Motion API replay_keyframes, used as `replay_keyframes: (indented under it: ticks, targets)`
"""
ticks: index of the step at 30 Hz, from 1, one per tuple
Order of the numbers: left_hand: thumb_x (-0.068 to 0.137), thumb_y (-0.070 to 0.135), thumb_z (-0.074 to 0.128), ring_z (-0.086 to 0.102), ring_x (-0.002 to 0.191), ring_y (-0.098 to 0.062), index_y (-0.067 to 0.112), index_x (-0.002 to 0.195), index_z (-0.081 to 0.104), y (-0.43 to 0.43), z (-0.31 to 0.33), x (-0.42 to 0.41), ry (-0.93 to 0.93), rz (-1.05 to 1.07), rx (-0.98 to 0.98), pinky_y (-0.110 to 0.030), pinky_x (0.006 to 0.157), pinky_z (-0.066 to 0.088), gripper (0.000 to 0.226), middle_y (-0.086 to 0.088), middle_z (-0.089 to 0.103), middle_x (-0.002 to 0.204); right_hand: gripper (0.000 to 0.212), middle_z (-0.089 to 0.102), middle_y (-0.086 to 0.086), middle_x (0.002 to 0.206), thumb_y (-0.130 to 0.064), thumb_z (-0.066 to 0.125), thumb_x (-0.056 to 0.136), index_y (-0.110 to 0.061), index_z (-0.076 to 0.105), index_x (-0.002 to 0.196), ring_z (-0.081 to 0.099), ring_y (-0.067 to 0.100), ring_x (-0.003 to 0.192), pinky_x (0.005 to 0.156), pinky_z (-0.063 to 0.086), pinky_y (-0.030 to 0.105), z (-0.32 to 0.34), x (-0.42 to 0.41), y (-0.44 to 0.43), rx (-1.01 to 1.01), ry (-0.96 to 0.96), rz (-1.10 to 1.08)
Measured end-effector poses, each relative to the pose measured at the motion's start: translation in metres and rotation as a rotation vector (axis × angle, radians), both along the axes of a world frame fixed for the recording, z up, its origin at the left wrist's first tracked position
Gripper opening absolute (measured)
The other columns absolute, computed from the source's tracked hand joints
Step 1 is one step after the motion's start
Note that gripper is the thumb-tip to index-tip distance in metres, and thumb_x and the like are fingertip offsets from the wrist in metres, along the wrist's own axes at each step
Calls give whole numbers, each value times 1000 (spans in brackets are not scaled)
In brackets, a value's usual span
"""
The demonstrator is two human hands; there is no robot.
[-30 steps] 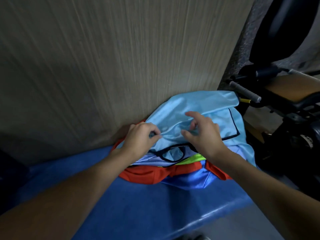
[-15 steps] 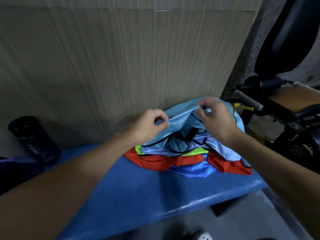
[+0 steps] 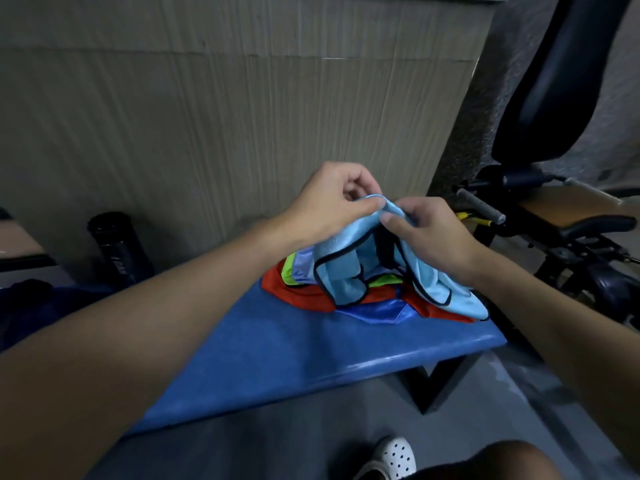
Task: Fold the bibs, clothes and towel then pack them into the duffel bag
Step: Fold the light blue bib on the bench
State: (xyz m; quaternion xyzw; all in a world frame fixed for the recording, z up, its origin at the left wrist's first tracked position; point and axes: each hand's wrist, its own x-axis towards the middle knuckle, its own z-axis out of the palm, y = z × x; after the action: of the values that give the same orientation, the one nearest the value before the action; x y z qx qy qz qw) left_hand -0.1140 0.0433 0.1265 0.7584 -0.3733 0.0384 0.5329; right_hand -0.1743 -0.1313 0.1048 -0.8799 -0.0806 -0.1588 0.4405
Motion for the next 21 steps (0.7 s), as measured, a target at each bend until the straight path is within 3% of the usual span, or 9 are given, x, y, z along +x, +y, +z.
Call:
replay_keyframes:
  ticks: [2,5,9,11,13,16,18,21]
  targets:
    - [85,7,76,62,73,-14,6,95,69,5,5,-8,48,-57,42,-26,69,52,12,-15,70,82,23,53,10,70,-15,59,97,4,63,85,44,10,66,61,38,30,8,-8,1,25,-39,-44]
    - [85,7,76,66,82,-12,3,108,68,17,-4,-11,186,-88,150,-26,81,55,25,-13,73,96,14,70,21,87,-7,57,97,-2,68,90,59,15,76,71,49,34,22,-21,-1,103,-37,-57]
    - [86,5,74,61,73,-15,2,90,72,28,-16,-19,212,-76,203,-24,69,51,5,-20,72,85,14,69,17,86,-5,55,97,-6,67,89,61,15,75,70,50,33,31,-34,-9,122,-39,-117]
    - [88,5,72,59,66,-14,5,85,71,27,-10,-25,209,-24,143,-20,58,49,3,-18,69,78,15,68,6,79,-3,56,96,-10,66,87,61,3,68,64,48,20,34,-39,-13,98,-21,-140]
    - [87,4,72,59,63,-12,6,81,70,22,3,-30,173,37,79,-22,57,49,7,-16,70,75,17,68,0,85,5,58,92,-8,65,100,63,-1,72,69,48,16,37,-43,-13,121,48,-108]
    - [85,3,74,56,54,-2,14,71,68,13,24,-38,93,87,65,-17,53,45,19,-3,66,66,50,69,2,114,7,62,87,-12,51,132,66,9,103,89,52,26,44,-50,-3,188,205,57]
    - [84,5,75,59,57,-5,13,71,69,8,35,-45,62,108,68,-22,56,48,16,-4,69,66,44,70,4,116,-2,66,88,-12,53,129,67,13,106,93,52,27,47,-53,9,241,207,132]
    - [83,10,77,64,66,-16,4,80,73,7,44,-52,84,131,1,-29,62,52,8,-17,74,79,11,72,13,96,-6,63,93,1,63,101,67,21,86,82,52,35,49,-58,19,239,72,88]
